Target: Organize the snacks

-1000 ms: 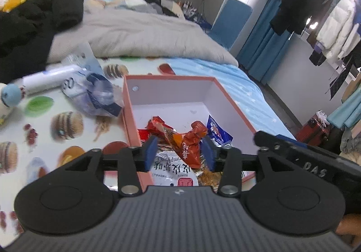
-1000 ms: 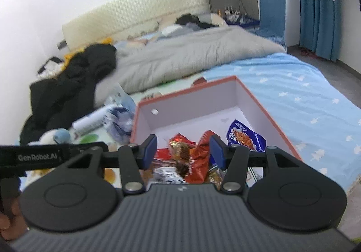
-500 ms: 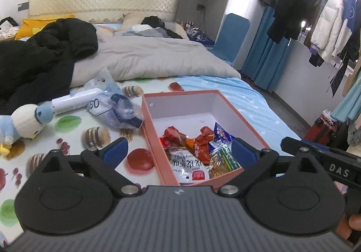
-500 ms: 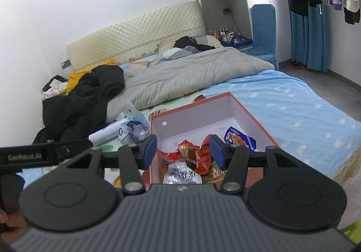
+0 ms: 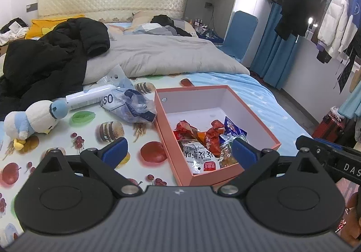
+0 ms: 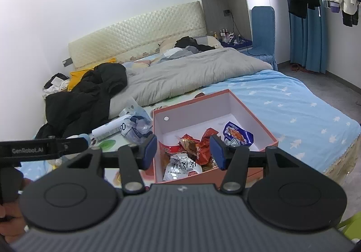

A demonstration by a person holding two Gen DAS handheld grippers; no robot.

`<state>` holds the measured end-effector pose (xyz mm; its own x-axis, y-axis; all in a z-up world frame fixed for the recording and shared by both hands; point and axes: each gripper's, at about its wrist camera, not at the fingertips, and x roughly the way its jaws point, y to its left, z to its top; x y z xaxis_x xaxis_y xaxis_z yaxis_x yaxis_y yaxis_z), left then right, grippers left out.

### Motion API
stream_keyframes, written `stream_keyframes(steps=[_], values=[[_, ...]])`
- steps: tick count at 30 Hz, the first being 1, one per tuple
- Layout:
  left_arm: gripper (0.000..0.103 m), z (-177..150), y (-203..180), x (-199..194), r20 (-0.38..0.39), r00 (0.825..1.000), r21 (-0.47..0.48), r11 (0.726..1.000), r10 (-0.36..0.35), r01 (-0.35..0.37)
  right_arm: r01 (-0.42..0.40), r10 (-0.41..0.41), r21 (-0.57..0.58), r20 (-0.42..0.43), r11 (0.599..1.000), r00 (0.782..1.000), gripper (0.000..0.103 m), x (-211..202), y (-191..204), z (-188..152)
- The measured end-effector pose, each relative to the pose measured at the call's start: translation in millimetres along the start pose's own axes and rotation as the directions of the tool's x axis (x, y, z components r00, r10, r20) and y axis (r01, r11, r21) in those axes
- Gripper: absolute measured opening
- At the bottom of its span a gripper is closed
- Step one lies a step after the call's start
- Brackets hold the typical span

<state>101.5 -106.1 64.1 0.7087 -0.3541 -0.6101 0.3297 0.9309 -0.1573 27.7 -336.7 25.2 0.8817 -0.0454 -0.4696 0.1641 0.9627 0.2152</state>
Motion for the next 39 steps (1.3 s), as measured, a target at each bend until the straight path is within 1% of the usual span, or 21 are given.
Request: stream_keyframes(steps=[9,24,25,26,27,29,33,39], values=[[0.100,1.6,-0.4,-5.1,0.007,1.000,0.006,1.000,0.002,-0.002,0.002,-0.002,-0.008,0.014,1.000,1.000,0.054,-4.0,1.9,-1.1],[0.100,-0.6,-2.6,-7.9,0.010,1.000,0.009,1.000,0.014,-0.014,0.007,-0.007,-0.007,0.011,1.000,1.000,0.054,-3.8,2.5,-4.6],[0.100,-0.6,-2.6,-8.2,0.010,1.000,0.009,1.000,0.013,-0.013,0.010,-0.010,-0.007,0.011,1.000,1.000,0.056,-3.7,2.6,-4.7],[0.100,-0.3,-2.7,-8.1,0.011,1.000,0.008,1.000,0.013,-0.013,0.011,-0.011,-0.007,0.012,1.000,1.000,0.069,-3.5,2.7,-5.0],[0.100,0.1,-2.8,-8.0,0.010,1.000,0.008,1.000,0.013,-0.013,0.010,-0.010,-0.002,0.019,1.000,1.000,0.089,-4.2,2.1,-5.3],[0.100,-0.3,-2.7,-8.8,0.016,1.000,0.009,1.000,0.012,-0.012,0.018,-0.018,0.011,0.034,1.000,0.999,0.099,-5.2,0.8,-6.4],[0.101,-2.0,-0.2,-9.6,0.016,1.000,0.005,1.000,0.016,-0.016,0.052,-0.051,-0.024,0.026,0.998,0.998,0.099,-4.3,3.5,-8.6],[0.101,-5.9,2.8,-11.3,0.012,1.000,0.009,1.000,0.015,-0.015,0.054,-0.054,-0.022,0.004,0.998,0.999,0.099,-0.7,5.1,-13.5]])
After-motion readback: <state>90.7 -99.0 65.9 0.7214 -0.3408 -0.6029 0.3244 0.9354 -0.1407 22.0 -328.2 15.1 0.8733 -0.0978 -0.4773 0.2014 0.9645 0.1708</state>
